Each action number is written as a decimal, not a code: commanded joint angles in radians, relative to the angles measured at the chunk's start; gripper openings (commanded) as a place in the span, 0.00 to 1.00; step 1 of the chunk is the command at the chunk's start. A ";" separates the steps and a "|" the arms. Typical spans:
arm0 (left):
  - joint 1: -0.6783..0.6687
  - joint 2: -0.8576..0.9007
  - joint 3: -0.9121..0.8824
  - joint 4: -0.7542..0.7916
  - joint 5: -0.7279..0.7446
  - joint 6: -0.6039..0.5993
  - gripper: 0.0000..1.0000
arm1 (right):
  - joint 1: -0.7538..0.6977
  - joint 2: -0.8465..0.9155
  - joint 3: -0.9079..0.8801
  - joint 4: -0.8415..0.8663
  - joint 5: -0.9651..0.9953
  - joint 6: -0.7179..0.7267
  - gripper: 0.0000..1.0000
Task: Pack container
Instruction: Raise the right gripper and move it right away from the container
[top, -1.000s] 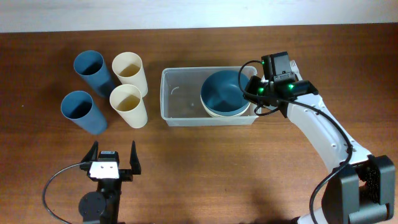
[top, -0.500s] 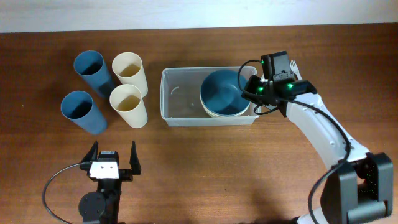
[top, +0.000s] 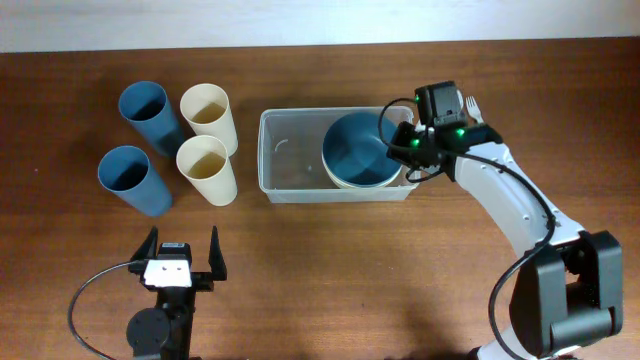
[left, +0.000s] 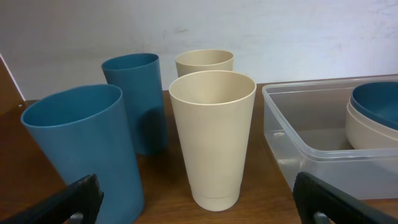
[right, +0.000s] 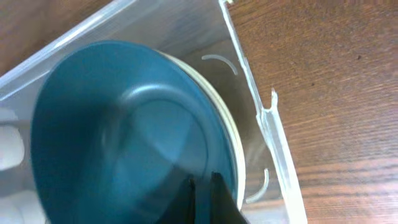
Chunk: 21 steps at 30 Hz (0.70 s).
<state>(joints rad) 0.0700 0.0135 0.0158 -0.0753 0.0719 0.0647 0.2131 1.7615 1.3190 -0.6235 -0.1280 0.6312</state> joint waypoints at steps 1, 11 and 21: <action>0.003 -0.008 -0.006 0.000 0.011 0.016 1.00 | 0.010 -0.001 0.115 -0.047 0.007 -0.060 0.17; 0.003 -0.008 -0.006 0.000 0.011 0.016 1.00 | -0.138 -0.001 0.539 -0.463 0.109 -0.108 0.99; 0.003 -0.008 -0.006 0.000 0.011 0.016 1.00 | -0.466 0.000 0.570 -0.645 0.114 -0.124 0.99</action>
<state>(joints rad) 0.0696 0.0135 0.0158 -0.0757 0.0719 0.0647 -0.1825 1.7649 1.8889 -1.2434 -0.0334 0.5194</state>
